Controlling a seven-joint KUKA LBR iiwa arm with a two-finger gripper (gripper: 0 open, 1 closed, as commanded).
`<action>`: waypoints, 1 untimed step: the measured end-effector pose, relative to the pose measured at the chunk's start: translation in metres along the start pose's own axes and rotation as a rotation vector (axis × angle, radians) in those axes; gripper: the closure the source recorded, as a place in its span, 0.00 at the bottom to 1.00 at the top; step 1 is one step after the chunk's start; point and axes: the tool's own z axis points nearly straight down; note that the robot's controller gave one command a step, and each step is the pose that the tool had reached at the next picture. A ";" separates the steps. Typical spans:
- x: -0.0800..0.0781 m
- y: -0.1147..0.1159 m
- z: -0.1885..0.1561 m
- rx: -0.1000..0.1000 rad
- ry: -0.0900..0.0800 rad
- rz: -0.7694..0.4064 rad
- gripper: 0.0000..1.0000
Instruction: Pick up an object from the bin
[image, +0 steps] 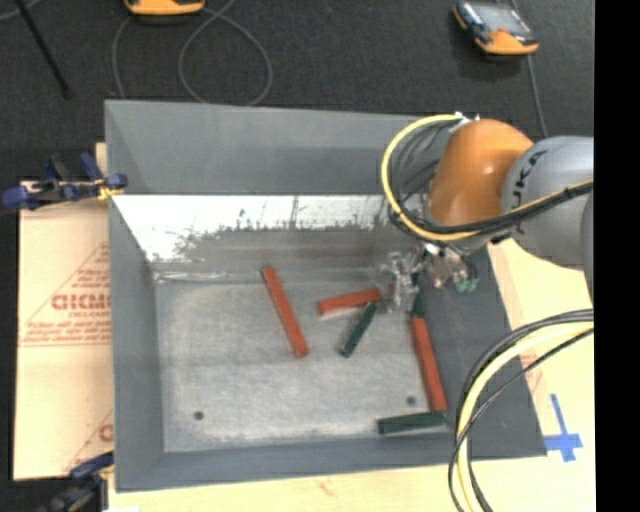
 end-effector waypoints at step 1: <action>0.001 0.000 0.002 -0.001 0.003 0.001 0.00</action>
Offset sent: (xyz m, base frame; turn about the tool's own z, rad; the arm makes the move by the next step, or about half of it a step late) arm 0.0000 0.0000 0.0000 0.0000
